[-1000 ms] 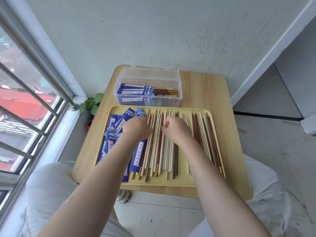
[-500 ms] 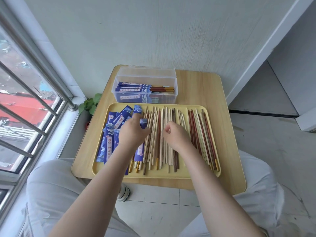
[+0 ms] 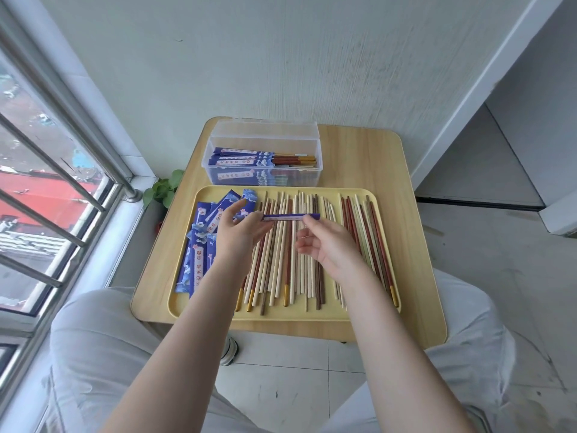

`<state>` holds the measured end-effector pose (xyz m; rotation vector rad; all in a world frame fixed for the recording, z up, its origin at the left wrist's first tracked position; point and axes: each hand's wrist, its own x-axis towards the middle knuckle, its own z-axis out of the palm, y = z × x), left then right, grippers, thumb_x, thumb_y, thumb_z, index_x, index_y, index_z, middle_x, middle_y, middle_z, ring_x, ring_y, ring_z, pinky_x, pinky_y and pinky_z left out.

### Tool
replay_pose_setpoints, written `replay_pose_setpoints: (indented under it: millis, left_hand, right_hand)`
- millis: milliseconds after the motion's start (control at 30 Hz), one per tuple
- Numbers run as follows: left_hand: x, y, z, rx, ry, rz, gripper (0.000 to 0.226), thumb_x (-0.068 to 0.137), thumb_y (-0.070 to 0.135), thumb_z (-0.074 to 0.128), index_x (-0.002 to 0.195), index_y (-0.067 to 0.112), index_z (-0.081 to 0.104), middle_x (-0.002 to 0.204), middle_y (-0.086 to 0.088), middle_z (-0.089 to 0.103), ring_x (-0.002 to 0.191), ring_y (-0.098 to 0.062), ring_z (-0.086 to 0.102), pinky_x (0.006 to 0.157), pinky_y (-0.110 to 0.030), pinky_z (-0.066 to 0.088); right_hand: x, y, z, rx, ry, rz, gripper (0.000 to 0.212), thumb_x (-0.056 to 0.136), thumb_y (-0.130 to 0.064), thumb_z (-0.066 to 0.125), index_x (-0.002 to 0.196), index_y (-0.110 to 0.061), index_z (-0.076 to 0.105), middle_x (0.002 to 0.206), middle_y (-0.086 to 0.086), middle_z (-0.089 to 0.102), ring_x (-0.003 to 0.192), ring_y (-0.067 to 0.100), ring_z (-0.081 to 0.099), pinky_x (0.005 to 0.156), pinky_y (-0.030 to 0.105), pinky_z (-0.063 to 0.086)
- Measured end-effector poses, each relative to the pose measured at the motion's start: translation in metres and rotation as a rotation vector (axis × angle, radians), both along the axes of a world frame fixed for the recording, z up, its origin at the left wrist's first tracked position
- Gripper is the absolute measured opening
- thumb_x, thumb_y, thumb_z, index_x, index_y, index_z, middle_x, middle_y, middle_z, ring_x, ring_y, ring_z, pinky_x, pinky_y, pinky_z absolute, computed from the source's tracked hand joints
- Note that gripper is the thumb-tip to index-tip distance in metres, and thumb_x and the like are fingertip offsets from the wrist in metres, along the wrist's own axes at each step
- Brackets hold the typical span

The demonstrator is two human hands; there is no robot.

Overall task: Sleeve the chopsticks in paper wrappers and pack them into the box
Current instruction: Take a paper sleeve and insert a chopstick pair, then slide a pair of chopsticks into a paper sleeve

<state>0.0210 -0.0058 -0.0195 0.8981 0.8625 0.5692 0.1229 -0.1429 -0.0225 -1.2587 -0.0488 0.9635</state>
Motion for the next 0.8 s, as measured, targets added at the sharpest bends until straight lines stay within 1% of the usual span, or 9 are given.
replay_pose_setpoints:
  millis: [100,200,333,400,467,533,600,667,800]
  left_hand:
    - [-0.001,-0.006,0.000,0.019,0.017,-0.046,0.046,0.093,-0.003,0.063,0.136,0.009,0.052,0.115,-0.021,0.067,0.095,-0.028,0.074,0.084,-0.032,0.060]
    - [-0.006,-0.008,-0.004,0.096,0.070,-0.141,0.040,0.090,0.000,0.068,0.128,0.010,0.058,0.101,-0.011,0.069,0.097,-0.027,0.073,0.092,-0.039,0.058]
    - [-0.014,-0.004,-0.007,0.770,0.456,-0.326,0.027,0.086,0.027,0.075,0.111,0.031,0.067,0.100,0.012,0.071,0.098,-0.002,0.064,0.090,-0.032,0.052]
    - [-0.011,-0.001,-0.001,0.906,0.486,-0.526,0.034,0.085,0.038,0.075,0.118,0.030,0.066,0.105,0.016,0.069,0.098,0.002,0.063,0.087,-0.028,0.051]
    - [-0.005,-0.003,0.006,0.916,0.568,-0.801,0.042,0.085,0.042,0.074,0.122,0.025,0.063,0.104,0.014,0.069,0.091,-0.003,0.065,0.080,-0.024,0.051]
    - [-0.001,-0.010,0.010,0.840,0.592,-0.951,0.028,0.089,0.032,0.073,0.109,0.015,0.062,0.090,0.008,0.073,0.076,-0.007,0.070,0.067,-0.021,0.051]
    - [-0.001,-0.015,0.007,0.624,0.500,-0.880,0.013,0.093,0.017,0.068,0.099,0.008,0.060,0.081,-0.005,0.075,0.067,-0.016,0.073,0.058,-0.022,0.055]
    - [-0.006,-0.018,0.000,0.471,0.453,-0.718,0.011,0.094,0.013,0.066,0.099,0.005,0.060,0.080,-0.012,0.073,0.063,-0.022,0.072,0.054,-0.024,0.055]
    - [-0.012,-0.020,-0.018,0.441,0.503,-0.561,0.015,0.093,0.014,0.067,0.089,0.006,0.055,0.067,-0.008,0.060,0.049,-0.016,0.055,0.048,-0.025,0.049]
  right_hand:
    - [0.001,-0.001,0.002,0.019,0.012,-0.108,0.022,0.098,-0.021,0.064,0.109,-0.003,0.059,0.080,0.009,0.066,0.067,0.022,0.066,0.063,0.032,0.058]
    - [0.003,-0.003,0.004,-0.018,-0.051,-0.156,0.012,0.101,-0.015,0.057,0.101,-0.004,0.062,0.073,0.006,0.062,0.058,0.018,0.060,0.054,0.027,0.051]
    - [0.008,-0.008,0.003,-0.192,-0.254,-0.046,0.019,0.103,-0.008,0.046,0.107,-0.008,0.065,0.068,0.002,0.050,0.049,0.011,0.043,0.044,0.022,0.032]
    - [0.007,-0.010,0.005,-0.226,-0.354,0.107,0.020,0.103,-0.010,0.047,0.110,-0.013,0.066,0.068,0.000,0.051,0.051,0.009,0.041,0.046,0.022,0.032]
    - [0.003,-0.010,0.008,-0.224,-0.412,0.259,0.021,0.104,-0.013,0.049,0.113,-0.019,0.067,0.068,-0.002,0.053,0.053,0.009,0.042,0.048,0.022,0.035]
    - [0.000,-0.007,0.011,-0.223,-0.458,0.340,0.021,0.103,-0.016,0.051,0.117,-0.023,0.065,0.072,0.001,0.056,0.055,0.010,0.046,0.050,0.023,0.039]
    - [-0.001,-0.006,0.011,-0.268,-0.496,0.314,0.020,0.102,-0.020,0.053,0.120,-0.025,0.062,0.076,0.003,0.060,0.059,0.012,0.052,0.051,0.025,0.043]
    - [0.003,-0.009,0.006,-0.395,-0.592,0.270,0.014,0.102,-0.026,0.054,0.114,-0.024,0.061,0.082,0.002,0.063,0.062,0.012,0.056,0.055,0.026,0.046]
    - [0.004,-0.013,-0.011,-0.734,-0.876,0.371,0.014,0.100,-0.026,0.055,0.101,-0.019,0.067,0.097,-0.005,0.066,0.079,0.010,0.061,0.069,0.027,0.049]
